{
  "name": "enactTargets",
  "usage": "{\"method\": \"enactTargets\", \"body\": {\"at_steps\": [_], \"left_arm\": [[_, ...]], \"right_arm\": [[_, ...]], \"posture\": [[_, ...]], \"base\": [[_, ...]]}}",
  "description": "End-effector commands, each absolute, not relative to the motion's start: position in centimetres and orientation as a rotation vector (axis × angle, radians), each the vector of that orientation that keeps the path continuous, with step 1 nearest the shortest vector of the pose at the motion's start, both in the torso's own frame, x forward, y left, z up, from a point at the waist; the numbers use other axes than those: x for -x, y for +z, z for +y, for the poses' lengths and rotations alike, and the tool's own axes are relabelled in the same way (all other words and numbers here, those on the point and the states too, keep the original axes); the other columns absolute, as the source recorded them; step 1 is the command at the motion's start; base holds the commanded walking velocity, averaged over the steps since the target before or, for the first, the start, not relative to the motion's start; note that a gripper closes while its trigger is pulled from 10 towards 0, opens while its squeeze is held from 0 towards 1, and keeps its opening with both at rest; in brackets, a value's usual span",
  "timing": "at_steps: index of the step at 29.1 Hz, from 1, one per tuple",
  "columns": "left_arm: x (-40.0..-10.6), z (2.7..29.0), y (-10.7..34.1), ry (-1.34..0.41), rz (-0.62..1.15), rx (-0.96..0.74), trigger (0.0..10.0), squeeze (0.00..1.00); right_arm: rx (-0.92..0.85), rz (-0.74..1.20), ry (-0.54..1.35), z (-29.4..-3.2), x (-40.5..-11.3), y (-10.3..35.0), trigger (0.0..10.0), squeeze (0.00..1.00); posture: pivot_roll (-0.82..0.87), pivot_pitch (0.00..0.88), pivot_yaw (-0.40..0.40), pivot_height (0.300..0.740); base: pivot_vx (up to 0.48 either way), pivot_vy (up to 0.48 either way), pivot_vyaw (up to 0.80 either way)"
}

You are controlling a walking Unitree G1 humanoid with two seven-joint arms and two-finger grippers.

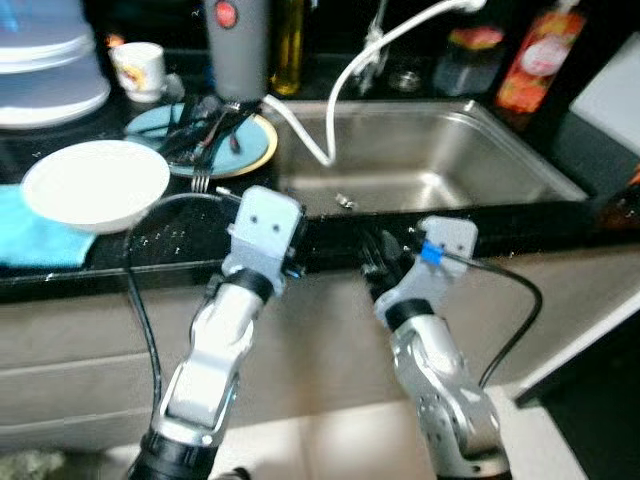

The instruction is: Kitchen organization

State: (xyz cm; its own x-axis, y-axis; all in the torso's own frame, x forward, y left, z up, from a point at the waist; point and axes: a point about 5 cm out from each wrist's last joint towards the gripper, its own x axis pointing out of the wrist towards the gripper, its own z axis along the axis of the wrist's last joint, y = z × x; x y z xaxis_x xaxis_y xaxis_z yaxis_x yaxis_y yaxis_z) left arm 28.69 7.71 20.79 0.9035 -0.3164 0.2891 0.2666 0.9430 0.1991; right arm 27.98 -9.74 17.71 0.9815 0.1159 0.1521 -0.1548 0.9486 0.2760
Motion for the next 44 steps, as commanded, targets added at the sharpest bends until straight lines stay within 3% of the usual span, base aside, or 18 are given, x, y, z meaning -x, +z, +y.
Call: {"method": "enactTargets", "body": {"at_steps": [1, 17, 44], "left_arm": [[-28.62, 7.11, 20.73, -0.321, -0.318, -0.154, 10.0, 0.00], [-28.67, 7.10, 20.72, -0.319, -0.317, -0.156, 10.0, 0.00], [-29.11, 7.13, 19.96, -0.319, -0.240, -0.158, 10.0, 0.00]], "right_arm": [[-0.338, -0.122, 0.120, -9.45, -27.87, 17.43, 10.0, 0.00], [-0.340, -0.121, 0.119, -9.40, -27.82, 17.40, 10.0, 0.00], [-0.340, -0.127, 0.126, -9.26, -27.92, 17.51, 10.0, 0.00]], "posture": [[0.20, 0.052, -0.106, 0.740], [0.20, 0.052, -0.106, 0.740], [0.20, 0.048, -0.105, 0.740]], "base": [[-0.416, 0.000, 0.00], [-0.403, 0.000, 0.00], [0.000, 0.000, 0.00]]}}
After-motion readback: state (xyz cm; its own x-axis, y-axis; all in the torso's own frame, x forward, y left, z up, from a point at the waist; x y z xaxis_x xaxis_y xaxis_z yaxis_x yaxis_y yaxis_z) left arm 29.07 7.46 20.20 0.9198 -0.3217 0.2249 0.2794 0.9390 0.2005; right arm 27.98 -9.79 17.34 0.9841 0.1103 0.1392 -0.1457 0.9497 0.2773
